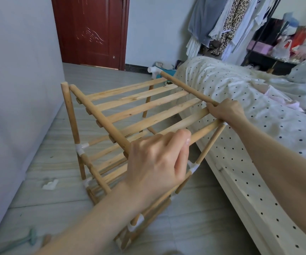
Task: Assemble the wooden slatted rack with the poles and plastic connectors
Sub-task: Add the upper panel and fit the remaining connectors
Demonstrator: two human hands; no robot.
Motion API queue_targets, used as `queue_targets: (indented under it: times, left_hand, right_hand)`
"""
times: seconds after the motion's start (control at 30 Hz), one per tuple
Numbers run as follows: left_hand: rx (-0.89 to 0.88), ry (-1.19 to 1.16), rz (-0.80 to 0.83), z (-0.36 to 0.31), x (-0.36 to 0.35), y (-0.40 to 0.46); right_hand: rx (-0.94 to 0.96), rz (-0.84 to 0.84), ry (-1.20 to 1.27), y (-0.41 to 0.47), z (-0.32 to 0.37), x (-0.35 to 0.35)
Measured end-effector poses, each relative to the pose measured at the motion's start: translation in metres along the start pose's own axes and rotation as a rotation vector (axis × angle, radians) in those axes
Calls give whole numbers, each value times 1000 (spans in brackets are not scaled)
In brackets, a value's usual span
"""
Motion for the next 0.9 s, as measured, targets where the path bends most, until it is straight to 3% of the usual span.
queue_targets:
  times: [0.2, 0.37, 0.5, 0.63, 0.73, 0.83, 0.9]
  left_hand:
    - [58, 42, 43, -6, -6, 6]
    - [169, -68, 149, -22, -22, 15]
    - [193, -395, 193, -49, -34, 29]
    - [236, -609, 165, -44, -28, 25]
    - [304, -389, 220, -12, -21, 16]
    - [361, -70, 471, 13, -19, 8]
    - [309, -8, 647, 16, -19, 7]
  right_hand:
    - [45, 46, 293, -4, 9, -8]
    - [247, -74, 691, -33, 26, -28]
    - [339, 122, 1160, -77, 9, -44]
    - [296, 197, 1316, -122, -4, -56]
    - [281, 268, 1368, -146, -6, -52]
    - [252, 292, 1404, -143, -14, -44]
    - [249, 326, 1413, -139, -20, -40]
Point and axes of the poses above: each hand's wrist, its own y-axis towards the middle knuckle, its own x-axis out of the back of the hand, z = x × y, the point moved 2 cm from there along y, towards the middle knuckle, and after that the axes turned 13 degrees about z, right-handed, at the moved point
